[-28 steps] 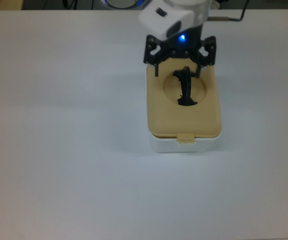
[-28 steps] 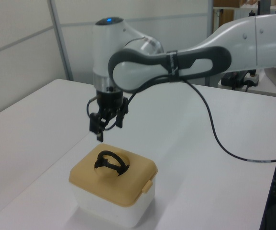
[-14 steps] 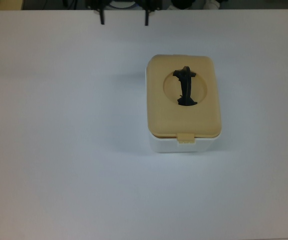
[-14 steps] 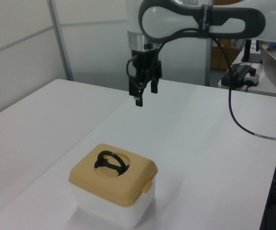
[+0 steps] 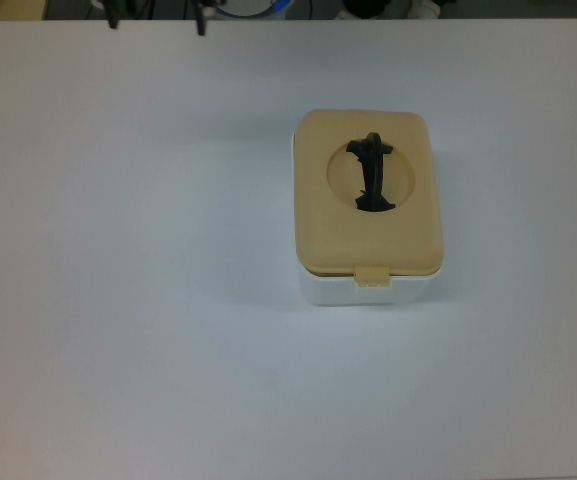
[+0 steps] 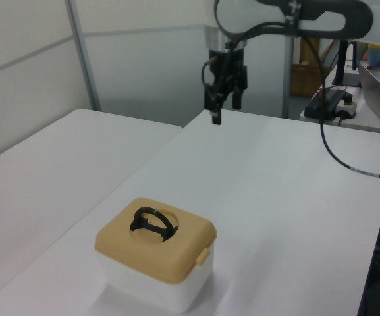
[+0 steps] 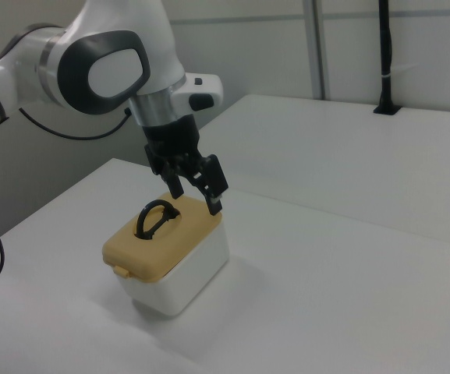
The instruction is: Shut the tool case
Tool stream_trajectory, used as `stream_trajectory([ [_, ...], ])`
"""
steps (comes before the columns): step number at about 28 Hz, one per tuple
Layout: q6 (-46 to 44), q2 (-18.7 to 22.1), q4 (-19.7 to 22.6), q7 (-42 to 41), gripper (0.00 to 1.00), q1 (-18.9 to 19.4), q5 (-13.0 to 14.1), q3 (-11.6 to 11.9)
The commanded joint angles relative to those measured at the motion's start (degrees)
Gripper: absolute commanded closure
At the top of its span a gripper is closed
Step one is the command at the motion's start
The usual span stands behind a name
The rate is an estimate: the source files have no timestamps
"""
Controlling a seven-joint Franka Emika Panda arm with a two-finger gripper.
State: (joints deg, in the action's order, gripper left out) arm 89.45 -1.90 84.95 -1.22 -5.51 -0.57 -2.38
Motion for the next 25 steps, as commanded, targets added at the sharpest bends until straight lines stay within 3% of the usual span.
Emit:
stream_trajectory([
  [1, -0.9, 2.8, 2.9, -1.7, 0.00, -1.7, 0.8, -0.1],
  [10, -0.3, 2.5, 2.9, 0.3, 0.00, -2.3, 0.9, -0.1],
  [13, -0.2, 2.4, 2.9, 1.7, 0.00, -3.4, 2.8, -0.1],
  [25, -0.2, 2.2, 2.8, 0.7, 0.00, -4.2, 2.4, -0.1],
])
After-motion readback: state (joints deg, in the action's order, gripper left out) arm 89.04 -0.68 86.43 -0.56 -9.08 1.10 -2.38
